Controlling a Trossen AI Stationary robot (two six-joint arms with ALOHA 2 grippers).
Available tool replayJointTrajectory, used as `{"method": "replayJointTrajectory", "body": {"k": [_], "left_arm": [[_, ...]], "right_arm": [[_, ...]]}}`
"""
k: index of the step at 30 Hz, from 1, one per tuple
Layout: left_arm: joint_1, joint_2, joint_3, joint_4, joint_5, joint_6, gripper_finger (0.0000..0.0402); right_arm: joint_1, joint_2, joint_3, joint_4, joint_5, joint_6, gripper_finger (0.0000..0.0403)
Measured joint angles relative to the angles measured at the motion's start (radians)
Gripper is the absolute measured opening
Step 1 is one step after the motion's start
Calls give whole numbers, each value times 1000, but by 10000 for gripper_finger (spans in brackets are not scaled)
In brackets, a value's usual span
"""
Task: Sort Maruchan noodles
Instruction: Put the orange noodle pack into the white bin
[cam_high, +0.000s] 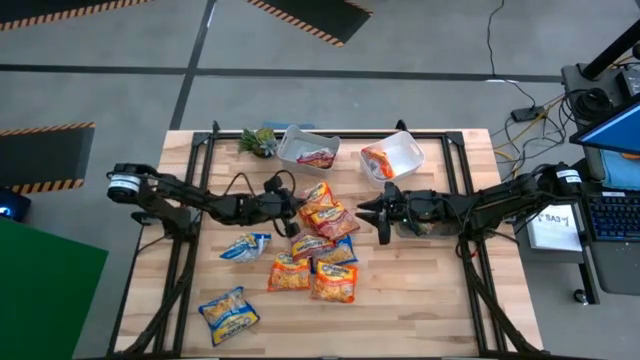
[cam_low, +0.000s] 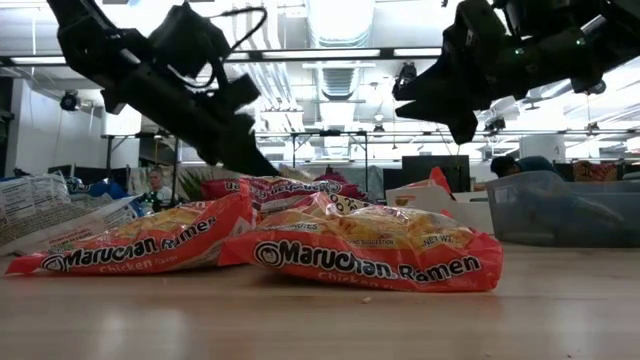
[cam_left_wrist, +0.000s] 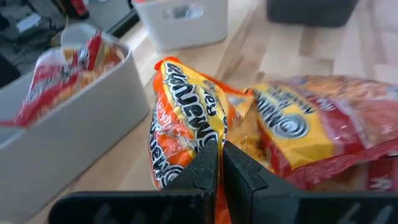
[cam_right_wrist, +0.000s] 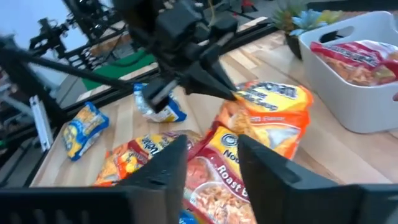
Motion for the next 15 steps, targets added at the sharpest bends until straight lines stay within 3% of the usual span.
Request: {"method": "replayJointTrajectory", "body": {"k": [7, 15], "left_arm": [[-45, -7, 0, 84, 0, 67, 0], [-121, -7, 6, 198, 1, 207, 0]], "right_arm": [[-8, 0, 0, -1, 1, 35, 214], [-8, 0, 0, -5, 0, -113, 254]]}}
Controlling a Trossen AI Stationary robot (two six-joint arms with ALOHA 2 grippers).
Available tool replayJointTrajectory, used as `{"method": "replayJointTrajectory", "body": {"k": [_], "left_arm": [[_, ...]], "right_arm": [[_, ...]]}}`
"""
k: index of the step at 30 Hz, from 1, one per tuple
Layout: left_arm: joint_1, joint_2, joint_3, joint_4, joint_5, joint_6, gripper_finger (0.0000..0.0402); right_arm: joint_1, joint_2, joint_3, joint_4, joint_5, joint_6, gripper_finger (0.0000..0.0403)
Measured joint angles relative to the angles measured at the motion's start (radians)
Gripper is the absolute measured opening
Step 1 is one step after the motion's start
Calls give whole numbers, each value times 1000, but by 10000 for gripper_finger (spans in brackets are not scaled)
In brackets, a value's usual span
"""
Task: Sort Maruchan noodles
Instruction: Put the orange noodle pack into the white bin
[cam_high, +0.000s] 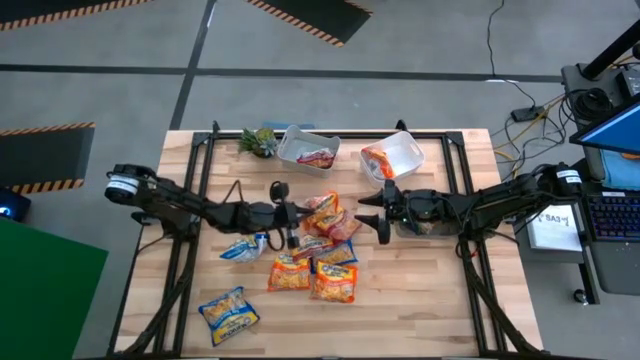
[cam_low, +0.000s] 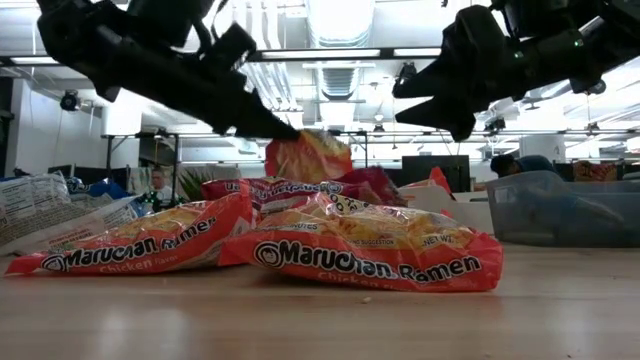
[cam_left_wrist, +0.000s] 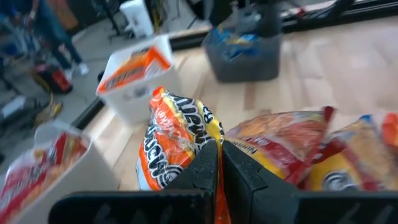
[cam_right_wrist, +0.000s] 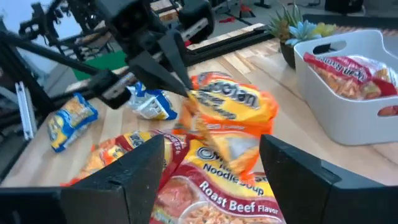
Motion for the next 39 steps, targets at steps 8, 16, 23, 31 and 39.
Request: {"method": "replayJointTrajectory", "body": {"k": [8, 16, 23, 31, 39], "left_arm": [[-65, 0, 87, 4, 3, 110, 0], [-90, -1, 194, -109, 4, 146, 0], [-92, -1, 268, -499, 2, 71, 0], [-77, 3, 191, -670, -40, -21, 0], [-15, 4, 51, -473, -40, -77, 0]], "right_arm": [[0, 0, 0, -20, 1, -54, 256], [0, 0, 0, -17, 1, -48, 256], [0, 0, 0, -17, 34, 129, 252], [-2, 0, 46, -32, 71, 279, 239], [-29, 26, 182, -253, 90, 282, 237]]}}
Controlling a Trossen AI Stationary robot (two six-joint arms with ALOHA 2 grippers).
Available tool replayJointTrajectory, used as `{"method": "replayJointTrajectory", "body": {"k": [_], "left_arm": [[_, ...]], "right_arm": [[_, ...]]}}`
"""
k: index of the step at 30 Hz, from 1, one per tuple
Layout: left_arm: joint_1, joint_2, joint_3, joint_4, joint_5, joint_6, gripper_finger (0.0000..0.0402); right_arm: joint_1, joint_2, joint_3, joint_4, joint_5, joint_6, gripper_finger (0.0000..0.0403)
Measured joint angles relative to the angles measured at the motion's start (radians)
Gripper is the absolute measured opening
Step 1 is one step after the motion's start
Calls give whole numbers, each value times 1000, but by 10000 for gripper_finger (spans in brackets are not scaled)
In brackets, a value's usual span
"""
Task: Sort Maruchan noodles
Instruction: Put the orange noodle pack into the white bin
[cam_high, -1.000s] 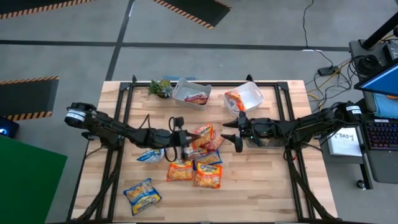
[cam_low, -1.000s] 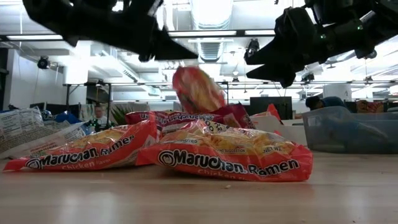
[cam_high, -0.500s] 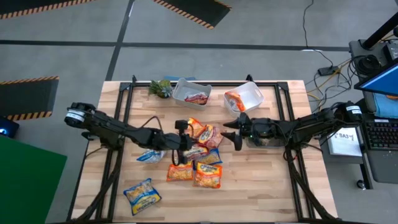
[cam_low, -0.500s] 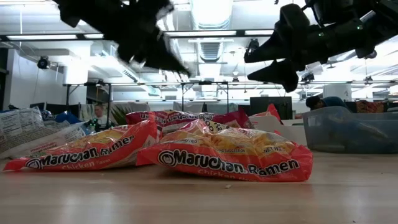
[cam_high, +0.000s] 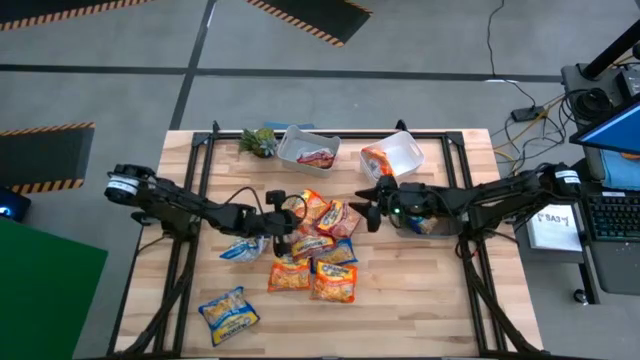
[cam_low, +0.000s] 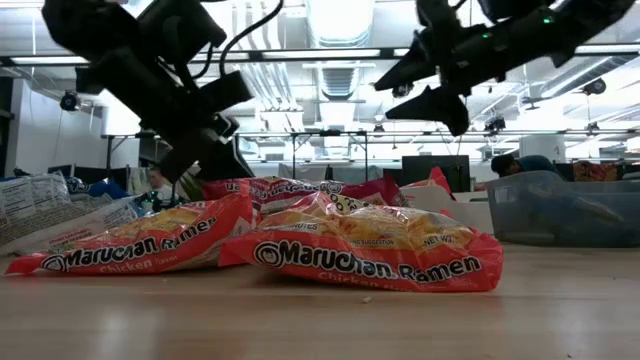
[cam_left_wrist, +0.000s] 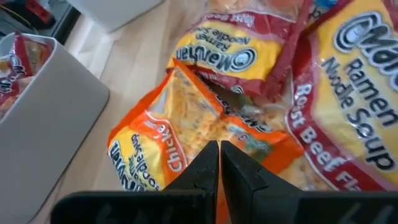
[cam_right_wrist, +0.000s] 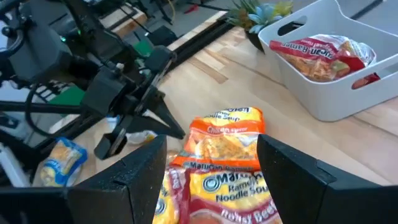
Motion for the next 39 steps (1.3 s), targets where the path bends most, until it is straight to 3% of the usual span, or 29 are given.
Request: {"method": "replayJointTrajectory", "body": {"k": [7, 11, 19, 23, 28, 39], "left_arm": [[33, 0, -67, 69, 4, -25, 0], [34, 0, -78, 84, 7, -37, 0], [35, 10, -119, 177, 6, -43, 0], [36, 10, -139, 174, 6, -56, 0], [42, 28, -157, 191, 6, -86, 0], [45, 155, -161, 286, -7, -122, 0]], "right_arm": [[-45, 150, 109, -28, -21, 4, 237], [-81, 250, 208, -129, -34, 13, 237], [-155, 437, 393, -280, -177, 27, 237], [-179, 514, 487, -392, -178, 29, 237], [-197, 590, 594, -500, -180, 22, 237], [-223, 699, 681, -526, -327, 14, 275]]}}
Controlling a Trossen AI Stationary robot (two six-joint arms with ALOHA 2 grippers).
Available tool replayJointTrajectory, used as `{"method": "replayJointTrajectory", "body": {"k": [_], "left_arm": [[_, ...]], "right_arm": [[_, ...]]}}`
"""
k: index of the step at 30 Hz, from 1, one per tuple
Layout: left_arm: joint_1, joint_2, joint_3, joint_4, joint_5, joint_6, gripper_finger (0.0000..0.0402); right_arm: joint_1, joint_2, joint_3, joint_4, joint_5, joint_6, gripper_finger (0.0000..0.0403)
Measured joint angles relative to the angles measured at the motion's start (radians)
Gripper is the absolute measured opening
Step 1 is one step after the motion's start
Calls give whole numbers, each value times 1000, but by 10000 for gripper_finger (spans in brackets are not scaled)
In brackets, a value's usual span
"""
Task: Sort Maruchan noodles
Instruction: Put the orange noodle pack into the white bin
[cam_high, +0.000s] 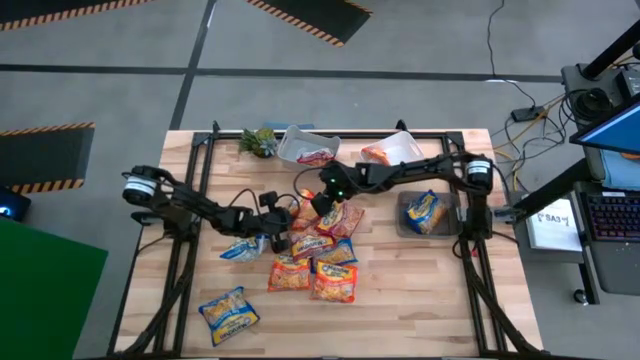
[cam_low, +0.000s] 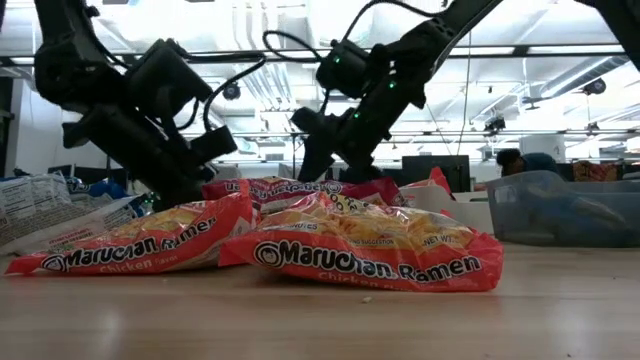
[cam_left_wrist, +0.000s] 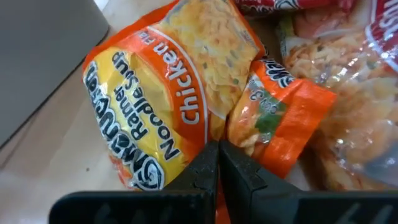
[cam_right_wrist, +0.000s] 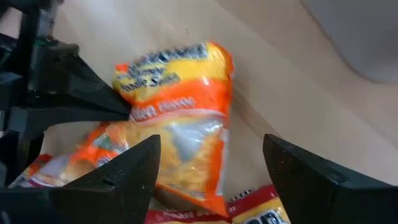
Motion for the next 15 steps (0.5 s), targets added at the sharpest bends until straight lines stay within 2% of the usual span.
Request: {"method": "replayJointTrajectory", "body": {"k": [9, 15], "left_arm": [[0, 52, 0, 54, 1, 2, 0], [0, 54, -1, 71, 4, 3, 0]], "right_arm": [[-13, 78, 30, 32, -60, -18, 307], [-12, 120, 32, 158, -279, -47, 302]]}}
